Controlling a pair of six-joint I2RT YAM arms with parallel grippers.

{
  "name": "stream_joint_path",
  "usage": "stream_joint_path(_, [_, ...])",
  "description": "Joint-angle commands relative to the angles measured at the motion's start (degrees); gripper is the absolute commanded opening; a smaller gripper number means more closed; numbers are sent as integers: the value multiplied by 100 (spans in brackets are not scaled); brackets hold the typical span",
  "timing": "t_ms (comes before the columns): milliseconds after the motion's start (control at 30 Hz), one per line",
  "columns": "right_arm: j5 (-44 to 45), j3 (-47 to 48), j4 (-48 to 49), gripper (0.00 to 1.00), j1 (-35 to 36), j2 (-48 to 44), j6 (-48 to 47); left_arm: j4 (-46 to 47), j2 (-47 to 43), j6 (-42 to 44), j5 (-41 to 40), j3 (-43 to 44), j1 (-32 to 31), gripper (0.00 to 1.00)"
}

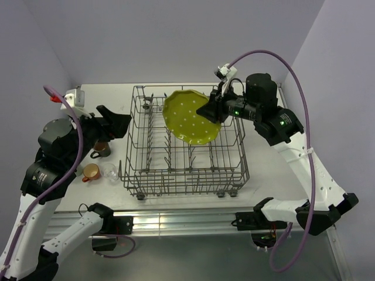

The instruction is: Load the mixed dishes into the dish rack

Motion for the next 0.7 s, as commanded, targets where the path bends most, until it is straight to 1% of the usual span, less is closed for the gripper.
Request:
stream_joint_path(0, [409,341,992,0,24,-153,-191,207,-82,-190,92,-195,10,88])
stream_joint_path(33, [515,350,1028,0,24,-109,-296,407,-144,-226,276,-501,1,88])
stream_joint_path(67, [612,350,1037,0,24,-57,-689,531,-205,-244,373,-652,10,88])
stream_joint_path(133, [1016,315,976,0,24,75,-1191,699,-329,-218,418,-1021,10,88])
stream_joint_path(167, [1156,245,941,0,24,163,-1698,708,-346,-183,410,-1101,1,88])
stream_joint_path(200, [1384,157,1019,0,33,172,-1982,726,-364,-147,418,-1172,10,88])
stream_joint_path(233, [1482,-218,1133,0,33,137,-2211,752,-364,-121,410,-1303,10,88])
stream_joint_path(267, [1544,-465,1299,0,33,7,-2666,813,-364,-86,523,-1348,10,88])
stream_joint_path(300, [1623,-711,1718,0,33,-82,-2888,831,-373,-42,532,-1392,10,88])
stream_joint_path(333, [1684,-1158,1923,0,33,-222,-3055,840,-373,-33,524,-1453,10,88])
stream_joint_path(400, [1623,-1599,2484,0,33,-355,-3696,954,-417,-33,594,-1541,1,88])
stream_joint_path(433, [1589,-1767,2435,0,33,-329,-4343,1007,-434,-50,629,-1637,10,88])
stream_joint_path(500, [1615,-1873,2321,0,111,-302,-4909,1147,-496,-16,743,-1734,1,88])
stream_joint_path(533, [1597,-2144,2381,0,146,-389,-5451,1165,-513,2,752,-1778,10,88])
stream_joint_path(600, [1685,-2523,2872,0,243,-539,-5842,1165,-540,64,726,-1814,1,88])
stream_joint_path(667, [1632,-2770,3014,0,244,-628,-6114,1165,-549,134,770,-1858,10,88])
